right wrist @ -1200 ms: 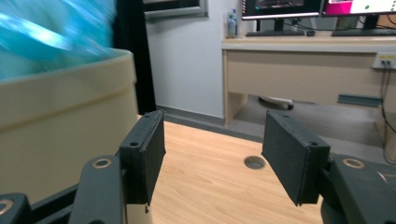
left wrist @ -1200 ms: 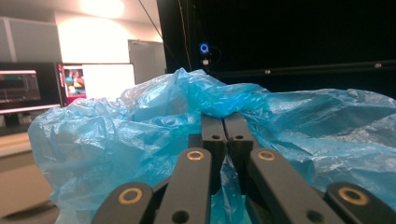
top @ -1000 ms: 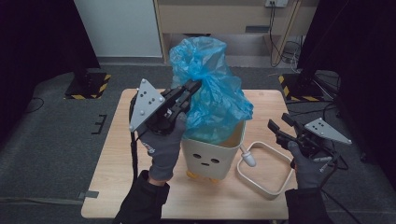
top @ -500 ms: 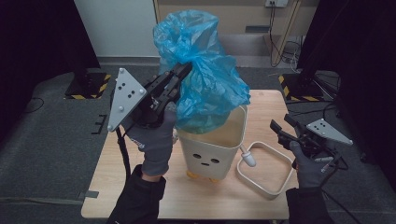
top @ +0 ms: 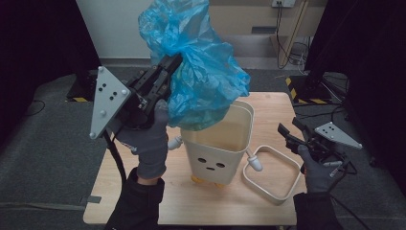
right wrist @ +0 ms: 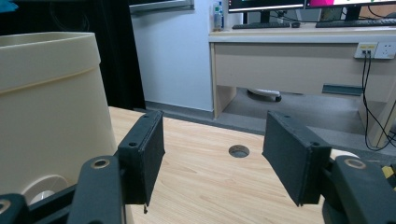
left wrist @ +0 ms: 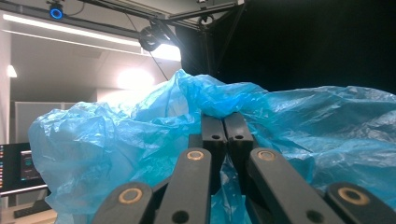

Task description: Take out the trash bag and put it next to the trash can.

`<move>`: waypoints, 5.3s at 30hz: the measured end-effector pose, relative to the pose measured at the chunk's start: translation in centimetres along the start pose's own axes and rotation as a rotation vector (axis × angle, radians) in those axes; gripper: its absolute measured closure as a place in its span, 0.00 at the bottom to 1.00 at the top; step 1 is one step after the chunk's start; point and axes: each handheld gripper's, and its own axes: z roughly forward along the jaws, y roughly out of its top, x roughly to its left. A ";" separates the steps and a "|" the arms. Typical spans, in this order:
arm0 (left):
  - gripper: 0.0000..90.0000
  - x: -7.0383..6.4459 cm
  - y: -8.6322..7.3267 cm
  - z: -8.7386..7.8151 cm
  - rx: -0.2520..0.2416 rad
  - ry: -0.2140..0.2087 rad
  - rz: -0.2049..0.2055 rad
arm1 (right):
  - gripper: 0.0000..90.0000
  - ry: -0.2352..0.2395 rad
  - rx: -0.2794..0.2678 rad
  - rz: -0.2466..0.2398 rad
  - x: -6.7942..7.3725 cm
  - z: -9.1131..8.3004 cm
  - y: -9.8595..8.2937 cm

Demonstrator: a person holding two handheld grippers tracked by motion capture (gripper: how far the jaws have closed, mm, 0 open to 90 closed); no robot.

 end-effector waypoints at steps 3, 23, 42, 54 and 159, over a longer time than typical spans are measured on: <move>0.99 0.4 0.3 -0.4 -0.004 0.016 0.002 | 0.43 0.000 0.007 0.000 -0.1 0.0 -0.1; 0.99 3.6 1.4 -2.8 0.000 0.114 0.024 | 0.43 -0.006 0.027 0.004 -0.4 0.1 -0.5; 0.98 7.0 -0.9 -4.7 0.102 0.202 0.032 | 0.42 -0.038 0.065 0.006 -1.1 0.2 -1.8; 0.98 9.1 -3.6 -6.4 0.178 0.266 0.012 | 0.41 -0.057 0.112 0.006 -1.9 0.4 -3.4; 0.64 9.0 -15.3 -15.6 0.560 0.263 -0.085 | 0.38 -0.164 0.449 0.038 -4.5 -1.0 -12.7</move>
